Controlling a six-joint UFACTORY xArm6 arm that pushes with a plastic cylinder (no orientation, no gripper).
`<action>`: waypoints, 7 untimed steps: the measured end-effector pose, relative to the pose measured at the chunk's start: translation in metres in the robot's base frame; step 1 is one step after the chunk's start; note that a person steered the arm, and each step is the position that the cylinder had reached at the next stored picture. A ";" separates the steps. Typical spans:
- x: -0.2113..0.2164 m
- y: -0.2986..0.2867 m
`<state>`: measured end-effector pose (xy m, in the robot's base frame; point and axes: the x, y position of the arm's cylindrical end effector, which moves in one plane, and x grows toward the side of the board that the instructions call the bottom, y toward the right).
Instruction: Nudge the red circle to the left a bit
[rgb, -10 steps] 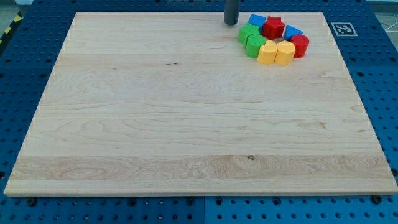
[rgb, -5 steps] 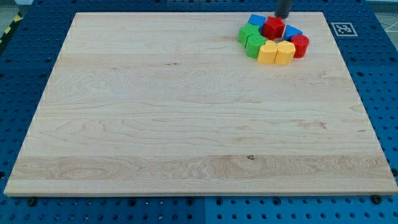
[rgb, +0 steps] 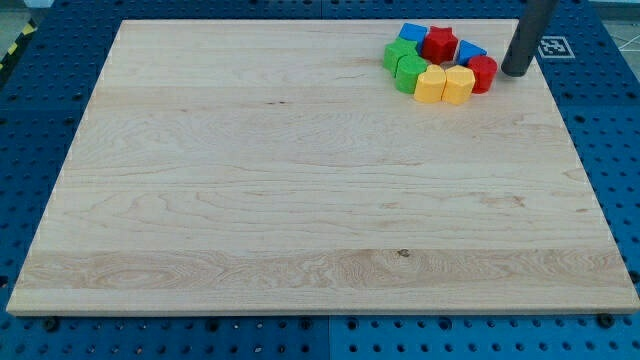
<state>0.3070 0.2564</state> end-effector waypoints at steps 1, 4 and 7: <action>0.000 -0.002; 0.021 -0.012; 0.024 -0.034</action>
